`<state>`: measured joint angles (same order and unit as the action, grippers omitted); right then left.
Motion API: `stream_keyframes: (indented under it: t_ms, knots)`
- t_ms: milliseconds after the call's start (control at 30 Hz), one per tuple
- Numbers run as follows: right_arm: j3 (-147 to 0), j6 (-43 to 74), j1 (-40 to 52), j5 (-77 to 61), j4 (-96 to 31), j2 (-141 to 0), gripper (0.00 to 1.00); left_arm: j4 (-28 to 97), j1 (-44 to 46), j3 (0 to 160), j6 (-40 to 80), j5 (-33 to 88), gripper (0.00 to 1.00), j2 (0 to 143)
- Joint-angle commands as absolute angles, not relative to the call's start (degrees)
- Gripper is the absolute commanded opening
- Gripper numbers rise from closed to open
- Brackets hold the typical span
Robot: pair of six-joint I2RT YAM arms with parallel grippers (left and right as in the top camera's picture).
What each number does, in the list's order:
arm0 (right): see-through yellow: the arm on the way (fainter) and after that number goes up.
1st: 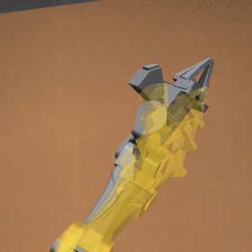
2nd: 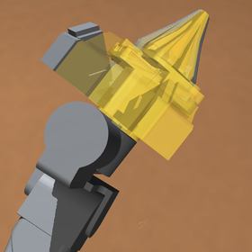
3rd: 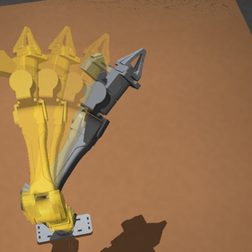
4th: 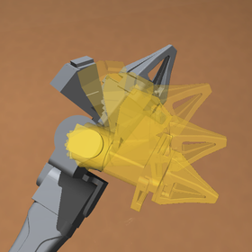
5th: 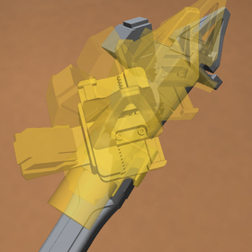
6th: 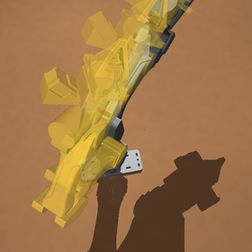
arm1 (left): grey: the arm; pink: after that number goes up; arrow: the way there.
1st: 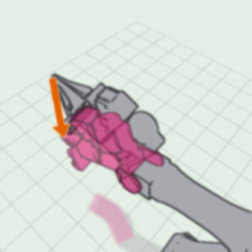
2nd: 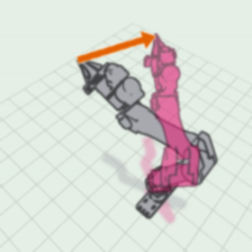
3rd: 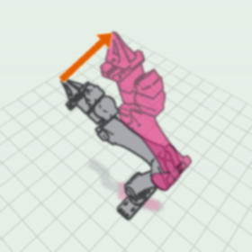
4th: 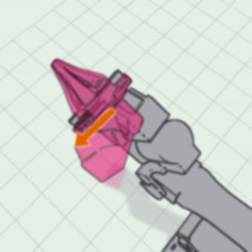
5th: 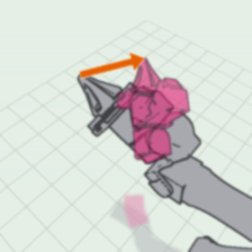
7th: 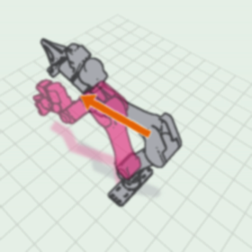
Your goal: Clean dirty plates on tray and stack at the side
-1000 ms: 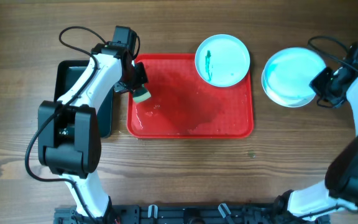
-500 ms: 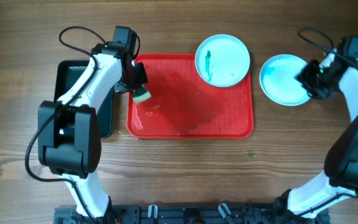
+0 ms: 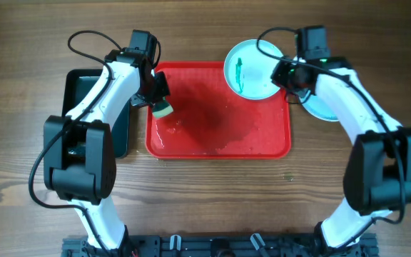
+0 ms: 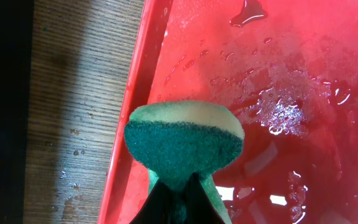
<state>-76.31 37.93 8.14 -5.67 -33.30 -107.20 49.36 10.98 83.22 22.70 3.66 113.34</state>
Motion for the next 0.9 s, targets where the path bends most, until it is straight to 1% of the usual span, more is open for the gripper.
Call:
stream_keyframes:
  t_ms: [0, 167, 267, 333, 367, 400, 500, 600, 767, 867]
  knots:
    - [-75.8, 42.5, 9.3, -0.3, -32.2, -111.6, 0.25, 49.8, 11.1, 84.4, 23.0, 2.9, 0.04, 111.5]
    - [-75.8, 42.5, 9.3, -0.4, -33.3, -115.7, 0.25, 49.8, 11.1, 84.4, 23.0, 2.9, 0.04, 111.5]
    - [-75.8, 42.3, 9.3, -0.6, -33.0, -115.8, 0.25, 49.8, 11.1, 84.4, 23.0, 2.9, 0.04, 111.5]
    - [-75.8, 41.9, 9.3, -0.8, -32.9, -115.9, 0.20, 49.8, 11.1, 84.4, 23.0, 2.9, 0.04, 111.5]
    - [-75.8, 41.0, 9.3, -1.1, -32.8, -115.9, 0.11, 49.8, 11.1, 84.4, 23.0, 2.9, 0.04, 111.5]
    - [-75.8, 39.8, 9.3, -2.0, -32.7, -115.9, 0.05, 50.0, 11.1, 84.4, 23.0, 2.9, 0.04, 111.5]
    - [-75.8, 35.2, 9.4, -8.3, -34.5, -115.9, 0.04, 50.5, 11.1, 84.4, 23.0, 2.9, 0.04, 111.5]
    - [-75.8, 29.3, 10.0, -14.8, -40.2, -115.8, 0.04, 50.5, 11.1, 84.4, 23.0, 2.9, 0.04, 111.5]
    - [-75.8, 21.6, 10.9, -17.5, -48.7, -115.8, 0.04, 50.4, 11.1, 84.4, 23.0, 2.9, 0.04, 111.5]
    - [-75.8, 14.9, 11.0, -20.9, -52.0, -115.7, 0.06, 50.4, 11.1, 84.4, 23.0, 2.9, 0.04, 111.5]
